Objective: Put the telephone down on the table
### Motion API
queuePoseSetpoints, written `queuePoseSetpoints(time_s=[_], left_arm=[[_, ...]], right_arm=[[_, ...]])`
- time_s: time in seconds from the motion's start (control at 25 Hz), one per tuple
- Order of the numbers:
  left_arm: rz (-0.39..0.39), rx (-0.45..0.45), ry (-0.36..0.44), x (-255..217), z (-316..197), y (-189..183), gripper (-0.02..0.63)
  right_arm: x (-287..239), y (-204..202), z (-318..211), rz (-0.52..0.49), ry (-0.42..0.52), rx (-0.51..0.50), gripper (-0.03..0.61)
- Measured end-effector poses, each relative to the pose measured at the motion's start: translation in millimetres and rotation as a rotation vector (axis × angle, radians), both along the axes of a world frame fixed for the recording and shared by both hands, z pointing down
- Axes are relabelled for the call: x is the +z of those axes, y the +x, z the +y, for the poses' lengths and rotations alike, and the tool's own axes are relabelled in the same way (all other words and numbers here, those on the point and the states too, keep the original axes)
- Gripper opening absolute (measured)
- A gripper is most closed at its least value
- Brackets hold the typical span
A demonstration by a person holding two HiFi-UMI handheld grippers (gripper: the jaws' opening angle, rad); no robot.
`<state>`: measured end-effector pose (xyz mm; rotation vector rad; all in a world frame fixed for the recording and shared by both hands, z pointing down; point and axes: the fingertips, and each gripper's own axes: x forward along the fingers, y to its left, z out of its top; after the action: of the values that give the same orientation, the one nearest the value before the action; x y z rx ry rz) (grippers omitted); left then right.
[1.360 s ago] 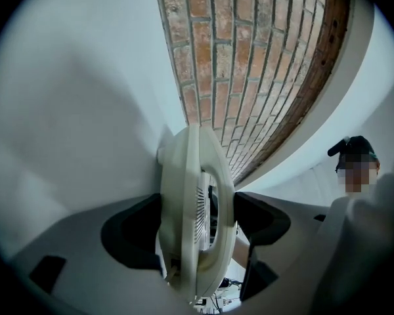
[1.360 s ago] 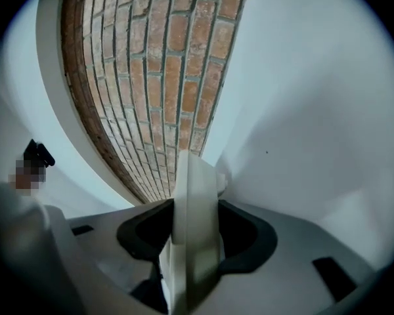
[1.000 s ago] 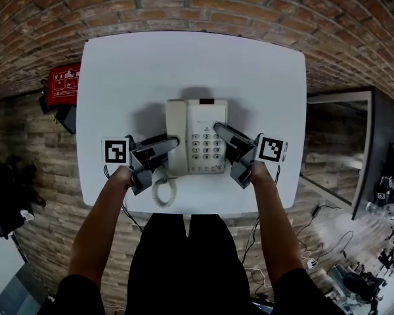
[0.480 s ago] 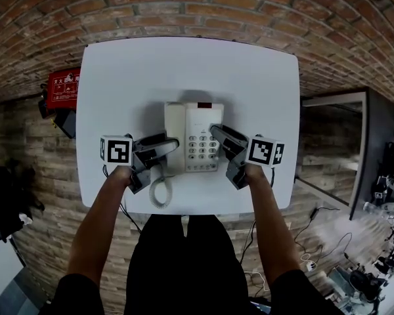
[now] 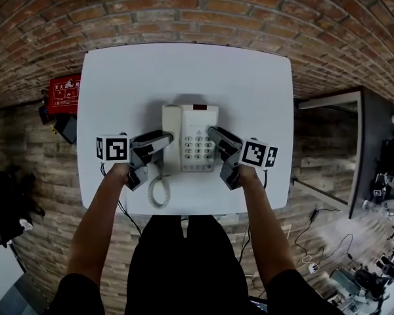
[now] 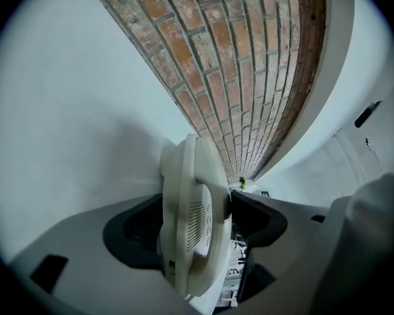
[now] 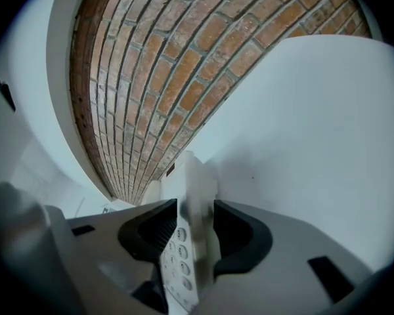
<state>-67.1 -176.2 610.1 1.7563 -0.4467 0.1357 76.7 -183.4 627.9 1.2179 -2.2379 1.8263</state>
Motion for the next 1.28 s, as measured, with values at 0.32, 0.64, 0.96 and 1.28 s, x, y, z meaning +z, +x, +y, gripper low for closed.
queuePoseSetpoints(time_s=[0.32,0.64,0.96,1.28], left_arm=[[-0.11,-0.047,0.066,-10,9,-23,0.322],[-0.188,-0.158,0.246,-68,33,-20,0.154],[-0.215,-0.262,0.383,-119,72,-7,0.014],[-0.29,-0.259,0.5,-138,111,2,0.012]], right_arm=[[-27,20,21,0.062,0.065,-0.023,0.183],[-76,18,67,0.12,0.221,-0.105,0.035],[-133,29,100,0.134,0.395,-0.12,0.021],[-167,48,133,0.208,0.514,-0.155,0.021]])
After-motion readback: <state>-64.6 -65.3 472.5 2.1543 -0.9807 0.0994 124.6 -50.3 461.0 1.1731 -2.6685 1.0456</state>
